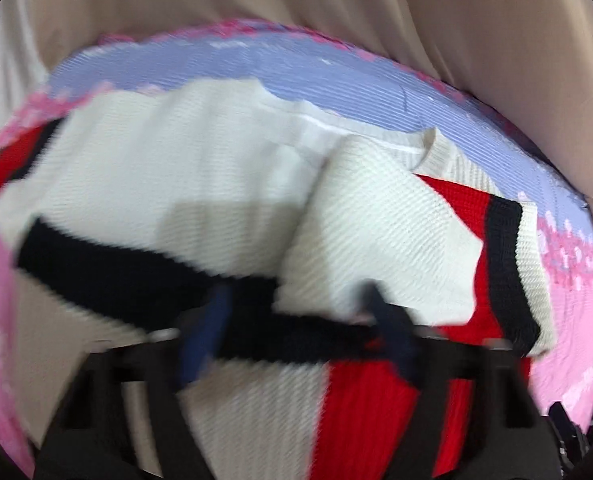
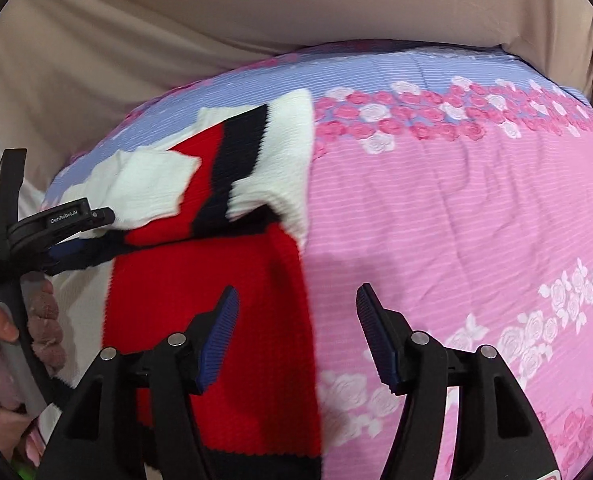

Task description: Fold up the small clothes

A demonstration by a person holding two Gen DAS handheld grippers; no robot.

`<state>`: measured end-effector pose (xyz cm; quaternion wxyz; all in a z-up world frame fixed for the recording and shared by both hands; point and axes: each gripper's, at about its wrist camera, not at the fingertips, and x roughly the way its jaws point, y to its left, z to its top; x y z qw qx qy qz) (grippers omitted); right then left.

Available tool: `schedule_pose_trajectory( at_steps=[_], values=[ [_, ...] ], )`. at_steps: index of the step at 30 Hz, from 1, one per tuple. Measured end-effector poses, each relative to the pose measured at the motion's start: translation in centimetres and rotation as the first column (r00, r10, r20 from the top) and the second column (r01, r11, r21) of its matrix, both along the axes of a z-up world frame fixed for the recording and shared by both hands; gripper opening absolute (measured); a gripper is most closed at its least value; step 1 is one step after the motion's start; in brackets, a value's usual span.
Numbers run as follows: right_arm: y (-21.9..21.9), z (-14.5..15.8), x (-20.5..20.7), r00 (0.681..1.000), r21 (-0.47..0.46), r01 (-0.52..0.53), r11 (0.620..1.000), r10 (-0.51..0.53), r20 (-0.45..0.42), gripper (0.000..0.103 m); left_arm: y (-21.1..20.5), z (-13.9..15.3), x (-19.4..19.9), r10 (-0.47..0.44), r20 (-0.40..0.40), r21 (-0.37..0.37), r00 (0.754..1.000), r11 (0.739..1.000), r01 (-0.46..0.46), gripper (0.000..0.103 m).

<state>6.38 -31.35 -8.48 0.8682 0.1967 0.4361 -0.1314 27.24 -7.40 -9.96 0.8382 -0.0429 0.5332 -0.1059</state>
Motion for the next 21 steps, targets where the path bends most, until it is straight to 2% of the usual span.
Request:
schedule_pose_trajectory(
  at_steps=[1,3,5,7,9,11,13,15,17,19,21],
  values=[
    [-0.2,-0.3,0.4,1.0,-0.003,0.0,1.0,0.0,-0.001,0.06,0.2,-0.2,0.5,0.008,-0.013,-0.028,1.0,1.0,-0.008,0.034],
    [-0.5,-0.5,1.2,1.0,0.003,-0.002,1.0,0.002,0.005,0.06,1.7,0.1,1.6,0.078,-0.008,-0.088,0.997,0.993,-0.079,0.028],
    [-0.8,-0.5,1.2,1.0,0.009,-0.005,1.0,0.005,0.017,0.06,4.9,1.2,2.4,0.221,0.033,-0.072,0.975,0.973,-0.218,0.027],
    [-0.8,-0.6,1.8,1.0,0.003,-0.012,1.0,0.012,0.025,0.06,8.2,1.9,2.9,0.313,0.042,-0.087,0.949,0.947,-0.309,0.031],
    [-0.5,-0.4,2.1,0.999,0.005,-0.028,1.0,0.028,0.033,0.06,9.0,2.4,2.6,0.29,0.048,-0.074,0.956,0.955,-0.286,0.034],
    [0.5,0.2,3.2,0.997,0.047,-0.061,0.997,0.058,0.056,0.06,7.9,3.4,0.9,0.21,0.102,-0.035,0.972,0.978,-0.207,0.046],
    [1.9,1.1,5.1,0.991,0.078,-0.111,0.991,0.104,0.085,0.06,6.3,4.1,-1.3,0.148,0.155,0.006,0.977,0.989,-0.151,0.067],
    [3.3,1.7,7.5,0.981,0.115,-0.175,0.978,0.163,0.106,0.061,5.8,4.5,-3.1,0.13,0.181,0.017,0.975,0.991,-0.135,0.07],
    [4.5,1.6,10.5,0.974,0.165,-0.215,0.963,0.2,0.103,0.066,6.4,4.3,-4.1,0.136,0.148,-0.003,0.98,0.991,-0.137,0.07],
    [5.1,0.4,13.3,0.979,0.196,-0.204,0.959,0.194,0.066,0.067,8.0,4.5,-5.1,0.146,0.123,-0.015,0.982,0.989,-0.145,0.07],
    [5.6,-1.0,15.4,0.981,0.222,-0.192,0.956,0.188,0.038,0.066,9.8,5.0,-6.0,0.155,0.14,0.009,0.978,0.987,-0.158,0.07]
  ],
)
